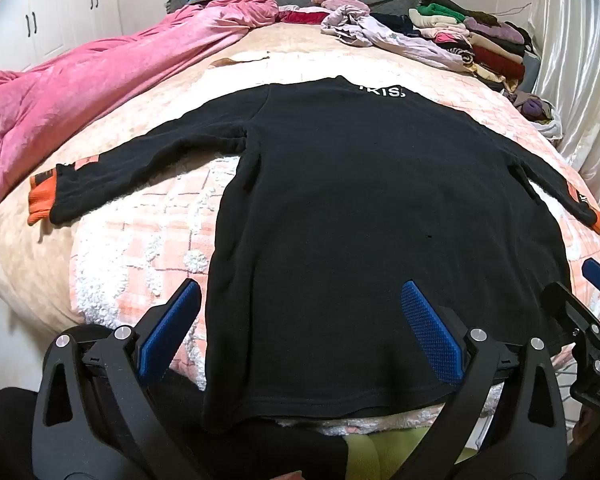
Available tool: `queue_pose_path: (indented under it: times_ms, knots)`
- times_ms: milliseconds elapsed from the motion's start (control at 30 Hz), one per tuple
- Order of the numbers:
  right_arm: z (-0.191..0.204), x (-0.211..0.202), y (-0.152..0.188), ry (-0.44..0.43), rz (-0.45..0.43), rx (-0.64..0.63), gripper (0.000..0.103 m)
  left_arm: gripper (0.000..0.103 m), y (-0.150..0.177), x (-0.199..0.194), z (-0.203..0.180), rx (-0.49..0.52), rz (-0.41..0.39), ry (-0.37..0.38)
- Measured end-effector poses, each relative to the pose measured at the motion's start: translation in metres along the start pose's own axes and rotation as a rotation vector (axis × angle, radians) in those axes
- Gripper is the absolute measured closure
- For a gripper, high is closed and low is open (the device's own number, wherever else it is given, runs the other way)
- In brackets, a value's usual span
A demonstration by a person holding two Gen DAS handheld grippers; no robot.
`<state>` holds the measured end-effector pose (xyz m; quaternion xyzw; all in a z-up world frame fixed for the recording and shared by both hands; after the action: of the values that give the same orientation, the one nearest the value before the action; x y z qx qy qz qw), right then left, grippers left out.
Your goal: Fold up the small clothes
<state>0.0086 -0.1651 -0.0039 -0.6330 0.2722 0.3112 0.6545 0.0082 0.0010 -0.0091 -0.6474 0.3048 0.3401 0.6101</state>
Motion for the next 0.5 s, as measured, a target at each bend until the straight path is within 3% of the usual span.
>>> queue_pose_path:
  times_ms: [500]
  knots:
    - [-0.0019, 0.0006, -0.0023, 0.008, -0.009, -0.003, 0.004, 0.009, -0.0020, -0.0019, -0.0038, 0.002, -0.001, -0.009]
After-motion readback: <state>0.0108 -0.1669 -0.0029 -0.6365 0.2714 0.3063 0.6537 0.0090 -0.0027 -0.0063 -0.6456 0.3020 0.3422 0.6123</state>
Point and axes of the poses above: each gripper's, at about its wrist camera, not at the fingertips, and x roughly the way its jaws point, z to its left, y to its underside, the point moved 2 cm from there along x, roughly the way its jaws point, and after that the axes turned 4 degrees about z, right-handed, at the moved point
